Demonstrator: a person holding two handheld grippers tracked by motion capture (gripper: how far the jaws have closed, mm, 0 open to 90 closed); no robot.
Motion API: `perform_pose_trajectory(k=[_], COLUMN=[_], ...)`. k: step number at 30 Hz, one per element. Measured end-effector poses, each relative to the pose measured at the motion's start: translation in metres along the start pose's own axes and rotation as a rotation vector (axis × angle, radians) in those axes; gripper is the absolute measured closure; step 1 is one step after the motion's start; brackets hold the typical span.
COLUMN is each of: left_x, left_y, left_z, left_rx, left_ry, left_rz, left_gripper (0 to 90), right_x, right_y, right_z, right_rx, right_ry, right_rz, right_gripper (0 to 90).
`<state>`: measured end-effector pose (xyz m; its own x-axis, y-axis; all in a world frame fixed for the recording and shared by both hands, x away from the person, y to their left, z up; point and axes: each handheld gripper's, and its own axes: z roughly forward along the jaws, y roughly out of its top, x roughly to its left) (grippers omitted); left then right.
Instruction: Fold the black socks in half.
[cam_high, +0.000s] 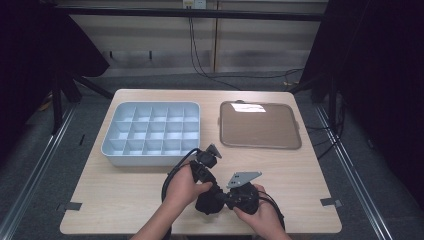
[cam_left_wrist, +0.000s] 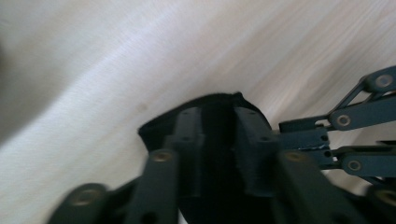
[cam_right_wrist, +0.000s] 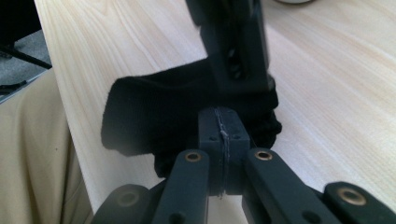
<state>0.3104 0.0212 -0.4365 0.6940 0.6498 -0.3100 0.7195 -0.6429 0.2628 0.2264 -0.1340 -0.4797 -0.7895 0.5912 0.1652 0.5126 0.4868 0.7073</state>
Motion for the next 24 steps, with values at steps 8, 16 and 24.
perform_pose_trajectory(k=[8,16,24], left_x=[0.023,0.031,0.024], left_y=[-0.017,-0.030,-0.028], left_z=[-0.021,-0.002,0.005], left_rx=[-0.032,0.015,0.026], left_ry=[0.040,0.022,0.033], left_rz=[-0.062,-0.085,-0.079], left_gripper=[44.1,41.7,40.6], right_x=[0.001,0.003,0.001], right_y=[0.000,0.001,0.000], right_z=[0.002,0.004,0.005], right_rx=[0.008,0.008,0.004], right_ry=[0.000,-0.005,0.003], right_rz=[-0.003,-0.010,-0.004], right_gripper=[89.2,89.1,89.1])
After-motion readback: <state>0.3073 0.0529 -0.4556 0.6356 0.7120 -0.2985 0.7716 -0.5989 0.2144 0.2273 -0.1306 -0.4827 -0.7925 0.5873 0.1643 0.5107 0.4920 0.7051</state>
